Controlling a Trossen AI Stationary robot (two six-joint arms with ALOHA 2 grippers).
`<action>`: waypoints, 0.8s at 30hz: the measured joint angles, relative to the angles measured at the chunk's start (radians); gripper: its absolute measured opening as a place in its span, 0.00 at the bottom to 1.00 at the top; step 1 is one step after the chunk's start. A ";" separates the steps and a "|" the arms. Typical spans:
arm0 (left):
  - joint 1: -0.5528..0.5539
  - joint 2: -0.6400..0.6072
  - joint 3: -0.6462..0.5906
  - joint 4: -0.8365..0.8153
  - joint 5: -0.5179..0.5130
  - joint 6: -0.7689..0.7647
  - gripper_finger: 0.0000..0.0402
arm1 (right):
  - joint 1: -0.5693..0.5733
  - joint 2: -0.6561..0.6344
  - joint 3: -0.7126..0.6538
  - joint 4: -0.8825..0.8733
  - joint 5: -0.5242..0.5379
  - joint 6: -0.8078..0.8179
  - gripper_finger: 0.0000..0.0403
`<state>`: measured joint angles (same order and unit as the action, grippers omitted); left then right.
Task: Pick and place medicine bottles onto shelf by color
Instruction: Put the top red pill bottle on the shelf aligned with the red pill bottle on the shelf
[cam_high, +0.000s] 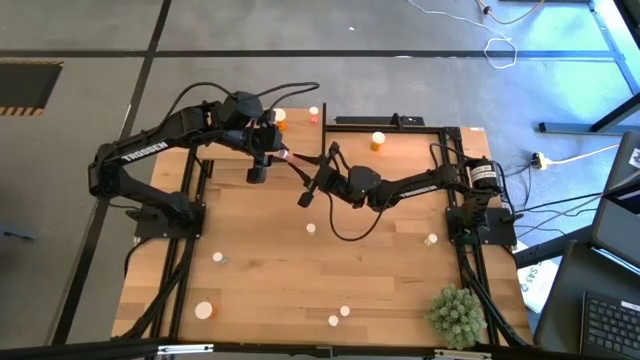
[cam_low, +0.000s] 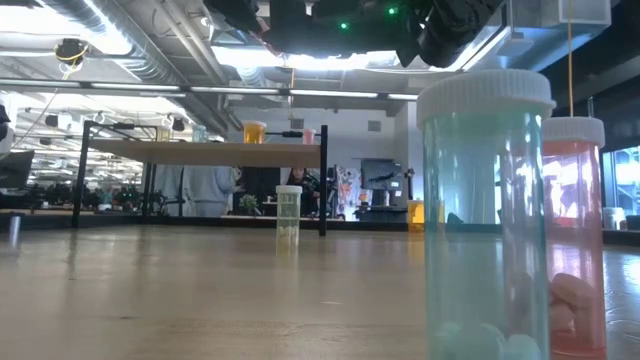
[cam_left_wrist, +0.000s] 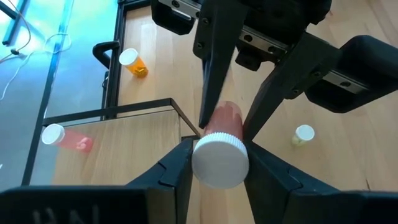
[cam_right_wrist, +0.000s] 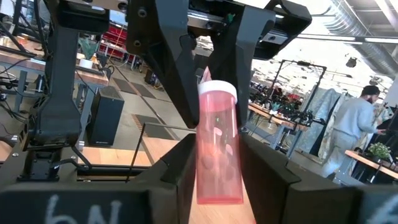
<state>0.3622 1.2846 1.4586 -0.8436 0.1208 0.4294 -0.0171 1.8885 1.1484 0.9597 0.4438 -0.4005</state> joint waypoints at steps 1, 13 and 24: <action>0.000 0.000 0.000 0.000 -0.001 0.000 0.28 | 0.000 0.000 0.000 0.000 0.002 0.001 0.32; -0.001 0.000 0.000 -0.001 -0.048 0.000 0.28 | -0.001 0.000 0.000 0.002 0.004 -0.001 0.44; 0.000 0.000 -0.001 0.000 -0.119 0.020 0.28 | 0.013 -0.002 0.000 0.002 0.106 -0.069 0.44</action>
<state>0.3624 1.2846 1.4578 -0.8440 0.0021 0.4492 -0.0040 1.8866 1.1484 0.9617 0.5499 -0.4694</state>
